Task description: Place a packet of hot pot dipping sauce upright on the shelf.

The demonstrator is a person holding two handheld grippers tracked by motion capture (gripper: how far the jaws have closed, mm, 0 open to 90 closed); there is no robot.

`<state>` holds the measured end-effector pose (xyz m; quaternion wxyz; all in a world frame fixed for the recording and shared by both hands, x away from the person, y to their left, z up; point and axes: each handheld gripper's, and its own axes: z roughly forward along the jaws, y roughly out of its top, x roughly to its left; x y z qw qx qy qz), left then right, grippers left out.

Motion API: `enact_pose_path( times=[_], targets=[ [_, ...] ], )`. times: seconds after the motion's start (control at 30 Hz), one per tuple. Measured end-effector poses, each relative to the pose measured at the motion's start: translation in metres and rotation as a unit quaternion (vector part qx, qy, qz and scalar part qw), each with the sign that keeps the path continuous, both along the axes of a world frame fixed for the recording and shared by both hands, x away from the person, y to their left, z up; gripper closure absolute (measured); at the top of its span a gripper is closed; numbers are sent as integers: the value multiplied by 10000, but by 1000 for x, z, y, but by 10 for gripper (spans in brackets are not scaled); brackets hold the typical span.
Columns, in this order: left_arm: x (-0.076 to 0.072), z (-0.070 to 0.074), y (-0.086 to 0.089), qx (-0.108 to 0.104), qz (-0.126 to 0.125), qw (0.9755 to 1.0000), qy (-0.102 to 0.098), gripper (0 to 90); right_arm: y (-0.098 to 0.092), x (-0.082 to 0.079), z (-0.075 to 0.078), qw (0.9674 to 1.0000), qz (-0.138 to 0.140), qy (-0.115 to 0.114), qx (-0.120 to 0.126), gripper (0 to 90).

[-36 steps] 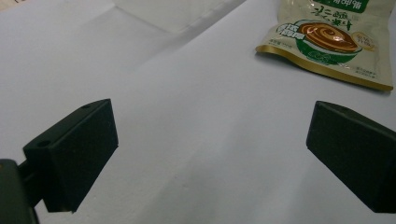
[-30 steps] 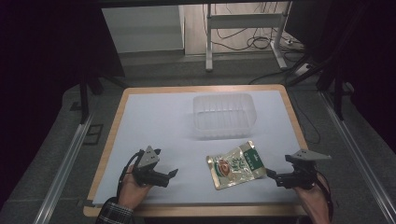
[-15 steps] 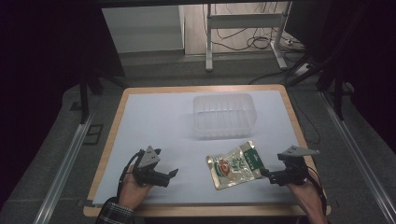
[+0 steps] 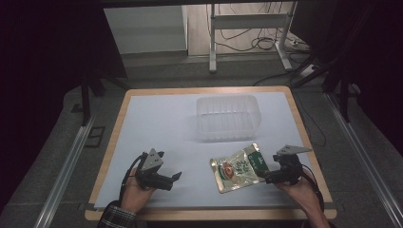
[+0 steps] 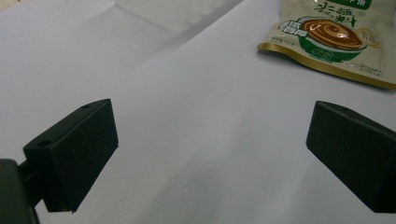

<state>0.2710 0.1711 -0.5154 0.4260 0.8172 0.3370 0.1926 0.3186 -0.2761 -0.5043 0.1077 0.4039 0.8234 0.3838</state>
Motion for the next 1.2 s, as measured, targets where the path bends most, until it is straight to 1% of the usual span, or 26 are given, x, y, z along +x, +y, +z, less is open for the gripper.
enact_pose_path(
  times=[0.1, 0.2, 0.23, 0.3, 0.43, 0.6, 0.67, 0.7, 0.77, 0.87, 0.9, 0.97, 1.0, 1.07, 1.1, 1.13, 1.2],
  targets=[
    [0, 0, 0, 17, -15, 10000, 6, 23, 3, 4, -1, 9999, -46, 87, -125, 36],
    [0, 0, -1, 42, -32, 10000, 15, 24, 5, 8, -3, 9996, -60, 239, -135, 72],
    [0, 0, -1, 51, -28, 10000, 15, 25, 7, 9, -3, 9995, -52, 248, -166, 97],
    [0, -1, -1, 70, -23, 10000, 23, 26, 10, 11, -2, 9994, -71, 186, -292, 144],
    [0, -1, -2, 98, -30, 9999, 16, 27, 16, 15, -1, 9992, -38, 198, -338, 265],
    [0, -1, -2, 111, -24, 9999, 22, 28, 22, 23, -6, 9984, 124, 344, -443, 387],
    [0, -1, -2, 156, -38, 9999, 26, 29, 24, 25, -6, 9981, 178, 391, -449, 440],
    [0, -1, -3, 150, -36, 9999, 38, 29, 26, 25, -6, 9980, 215, 387, -461, 466],
    [0, -1, -3, 157, -35, 9999, 37, 29, 29, 25, -5, 9978, 257, 300, -528, 520],
    [0, -1, -4, 215, -48, 9998, 22, 30, 30, 26, -4, 9972, 328, 299, -606, 612],
    [0, -2, -5, 216, -36, 9998, 31, 31, 29, 26, -4, 9971, 310, 327, -609, 640],
    [0, -2, -5, 247, -52, 9997, 19, 31, 27, 28, -5, 9973, 318, 399, -530, 717],
    [0, -2, -5, 254, -52, 9997, 19, 31, 27, 29, -6, 9969, 362, 513, -464, 733],
    [0, -2, -5, 267, -52, 9996, 11, 31, 29, 29, -8, 9959, 431, 658, -454, 793],
    [0, -2, -5, 262, -51, 9996, 9, 31, 31, 28, -8, 9958, 492, 612, -468, 827],
    [0, -2, -5, 262, -49, 9996, 5, 31, 33, 27, -7, 9958, 506, 558, -524, 839],
    [0, -2, -5, 257, -43, 9997, 7, 31, 35, 26, -4, 9960, 472, 512, -561, 871]
  ],
)
